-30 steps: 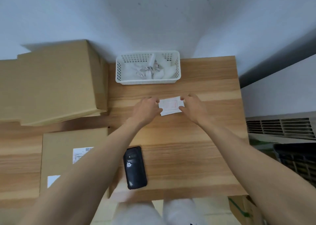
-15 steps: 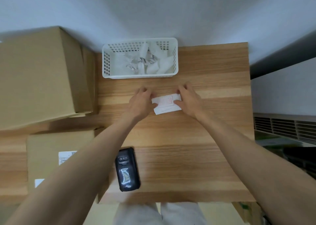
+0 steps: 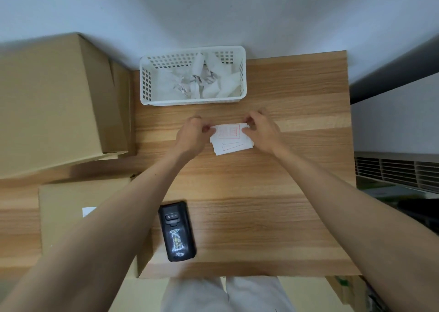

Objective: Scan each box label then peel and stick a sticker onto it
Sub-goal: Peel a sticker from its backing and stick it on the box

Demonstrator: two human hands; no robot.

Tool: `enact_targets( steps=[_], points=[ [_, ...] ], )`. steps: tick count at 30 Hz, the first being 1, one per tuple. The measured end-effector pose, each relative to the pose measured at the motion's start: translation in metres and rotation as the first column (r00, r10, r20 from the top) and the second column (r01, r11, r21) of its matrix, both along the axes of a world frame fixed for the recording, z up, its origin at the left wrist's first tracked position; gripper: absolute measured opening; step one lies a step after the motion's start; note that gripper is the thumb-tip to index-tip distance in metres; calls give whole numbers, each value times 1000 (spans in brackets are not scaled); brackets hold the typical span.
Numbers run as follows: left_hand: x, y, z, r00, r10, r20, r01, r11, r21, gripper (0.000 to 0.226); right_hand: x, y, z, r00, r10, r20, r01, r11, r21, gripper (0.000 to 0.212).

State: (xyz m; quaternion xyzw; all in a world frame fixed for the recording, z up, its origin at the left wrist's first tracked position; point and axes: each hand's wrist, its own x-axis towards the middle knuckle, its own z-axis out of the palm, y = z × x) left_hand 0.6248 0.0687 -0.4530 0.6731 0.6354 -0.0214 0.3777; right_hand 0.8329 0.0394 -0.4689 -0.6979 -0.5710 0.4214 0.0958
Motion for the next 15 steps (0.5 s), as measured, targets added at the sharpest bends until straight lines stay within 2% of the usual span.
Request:
enact_targets(
  steps=[5, 8, 11, 15],
  points=[
    [-5, -1, 10, 997, 52, 62, -55, 997, 46, 21, -1, 2, 10, 996, -77, -39, 78, 997, 22, 9],
    [-6, -3, 15, 997, 39, 64, -42, 998, 53, 36, -3, 2, 16, 998, -56, -30, 57, 998, 22, 6],
    [-9, -6, 16, 997, 34, 63, -37, 998, 42, 29, -5, -1, 19, 1000, -25, 9, 25, 999, 48, 8],
    [-10, -13, 14, 1000, -13, 6, 12, 997, 78, 37, -4, -12, 19, 997, -9, 77, 0, 993, 118, 18]
  ],
)
